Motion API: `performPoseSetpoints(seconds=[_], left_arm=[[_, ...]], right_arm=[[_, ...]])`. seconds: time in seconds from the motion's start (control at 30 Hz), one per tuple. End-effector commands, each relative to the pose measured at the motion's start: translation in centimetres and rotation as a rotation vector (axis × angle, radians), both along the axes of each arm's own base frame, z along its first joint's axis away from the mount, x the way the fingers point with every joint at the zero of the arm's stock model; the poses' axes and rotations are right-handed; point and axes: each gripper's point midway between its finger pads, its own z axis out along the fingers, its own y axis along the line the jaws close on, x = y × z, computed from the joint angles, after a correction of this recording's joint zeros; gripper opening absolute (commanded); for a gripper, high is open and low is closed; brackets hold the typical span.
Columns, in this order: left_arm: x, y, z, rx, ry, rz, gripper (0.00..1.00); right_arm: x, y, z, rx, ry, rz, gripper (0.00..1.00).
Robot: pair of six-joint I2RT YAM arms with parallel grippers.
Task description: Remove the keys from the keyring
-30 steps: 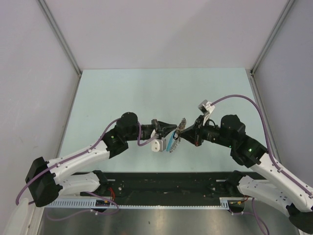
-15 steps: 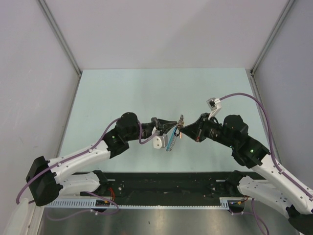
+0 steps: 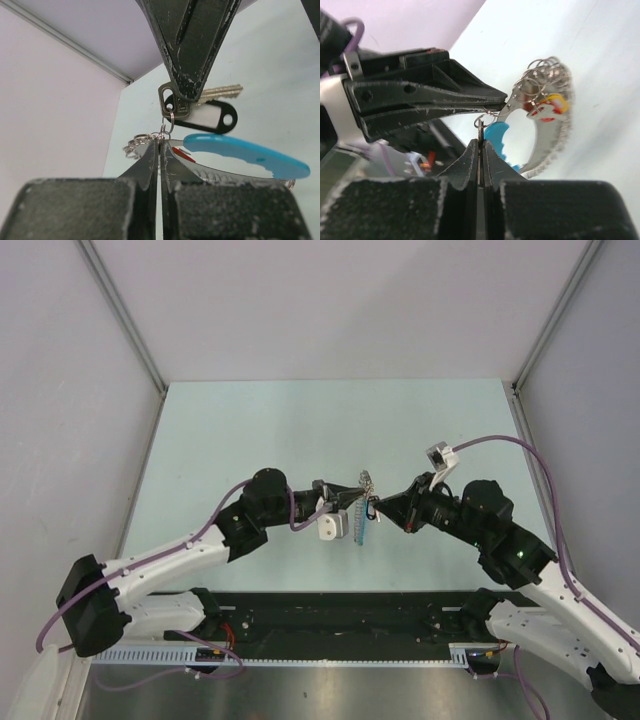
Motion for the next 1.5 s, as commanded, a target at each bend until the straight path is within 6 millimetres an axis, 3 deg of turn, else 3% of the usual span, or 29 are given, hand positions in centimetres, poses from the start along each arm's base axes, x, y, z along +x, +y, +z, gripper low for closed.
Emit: performPoseSetpoints(seconds=[0.0,0.37,0.5,0.83,1.2,1.37,1.47], left_arm=[[2.9,1.2,-0.2,0.022,0.022,0.144,0.0],[3.6,1.3,0.0,-0.015,0.048,0.195,0.0],[3.9,1.4,0.1,-0.026,0.043,0.211,0.0],[4.3,1.5,0.0,-0.033,0.044,0.233,0.0],[3.5,0.6,-0.5,-0.048,0.078,0.198,0.0],[2.7,0.3,-0.2,-0.11,0.11,0.168,0.0],[1.6,0.2,0.2,-0.133,0.078,0.112,0.0]], right_arm=[[-1.3,-1.0,2.7,-0.095,-0.328,0.099,0.0],[-1.5,-1.3,1.2,-0.343,-0.61,0.167,0.0],[-4.1,-0.1,0.4,-0.372,-0.715,0.352,0.0],[-3.7,-0.1,-0.2,-0.489,-0.841,0.361,0.0],[-3.1,1.6,3.5,-0.477,-1.133,0.356,0.0],[-3.0,2.6,3.1,-0.488,-1.164,0.389,0.0],[-2.3,1.8,2.9,-0.486,-1.074,0.324,0.01]])
